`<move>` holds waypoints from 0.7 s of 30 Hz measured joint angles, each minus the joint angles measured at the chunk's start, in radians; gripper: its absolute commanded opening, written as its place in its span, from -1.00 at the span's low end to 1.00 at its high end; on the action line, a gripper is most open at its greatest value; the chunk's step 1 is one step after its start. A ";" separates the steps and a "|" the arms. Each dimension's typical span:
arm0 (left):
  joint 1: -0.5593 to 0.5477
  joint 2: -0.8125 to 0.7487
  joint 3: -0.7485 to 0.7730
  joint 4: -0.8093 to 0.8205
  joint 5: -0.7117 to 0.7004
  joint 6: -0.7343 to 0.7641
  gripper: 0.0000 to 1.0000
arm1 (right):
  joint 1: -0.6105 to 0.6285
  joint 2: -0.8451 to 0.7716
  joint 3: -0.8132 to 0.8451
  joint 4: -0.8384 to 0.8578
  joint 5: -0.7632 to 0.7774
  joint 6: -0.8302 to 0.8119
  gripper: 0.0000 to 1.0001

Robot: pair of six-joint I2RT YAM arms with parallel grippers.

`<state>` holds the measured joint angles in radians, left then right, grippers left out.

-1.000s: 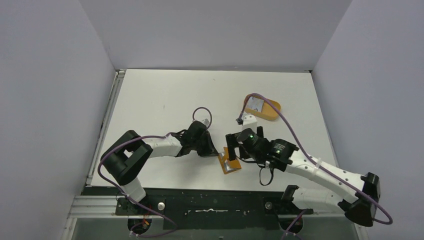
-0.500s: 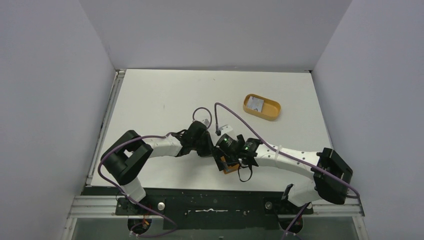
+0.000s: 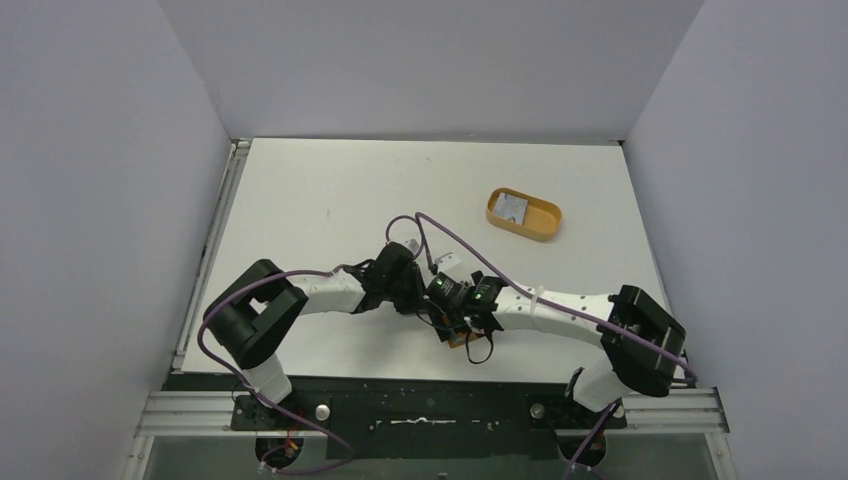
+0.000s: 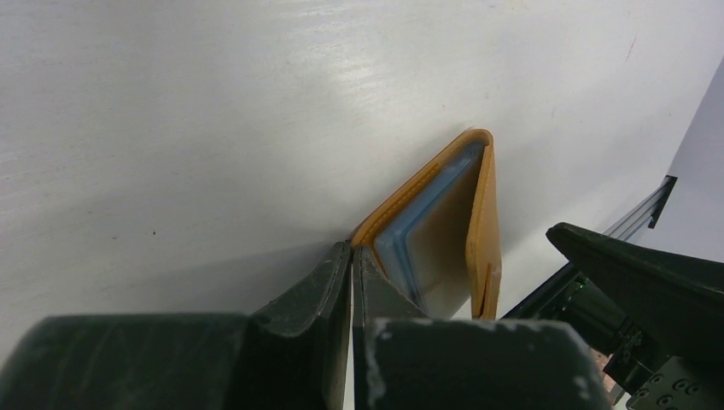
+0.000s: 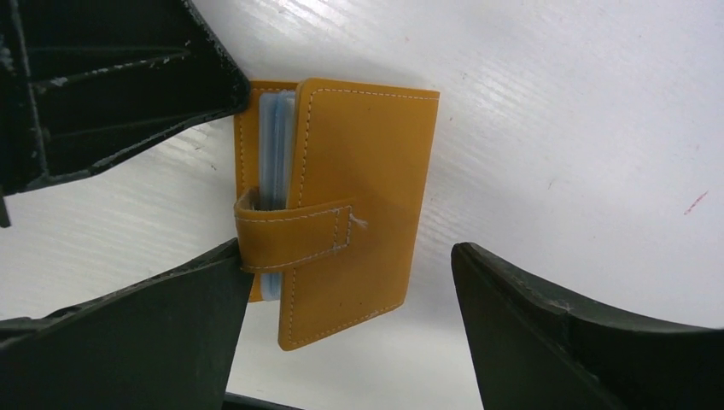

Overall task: Put the credit cards into the card holder
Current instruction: Open the card holder at the center of the board.

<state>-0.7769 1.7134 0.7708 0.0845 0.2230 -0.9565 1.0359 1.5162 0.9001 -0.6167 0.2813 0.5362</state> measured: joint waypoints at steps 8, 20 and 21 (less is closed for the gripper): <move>0.000 0.004 0.000 0.002 0.006 0.000 -1.00 | -0.002 -0.003 -0.006 0.002 0.027 0.014 -0.33; 0.003 0.003 0.000 0.003 0.015 -0.002 -0.90 | -0.127 -0.162 -0.154 0.078 0.010 0.089 -1.00; 0.005 0.000 0.000 0.003 0.017 -0.003 -0.76 | -0.152 -0.196 -0.187 0.098 -0.006 0.107 -1.00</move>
<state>-0.7723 1.7138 0.7704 0.0872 0.2401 -0.9596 0.8841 1.3201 0.7136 -0.5182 0.2749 0.6434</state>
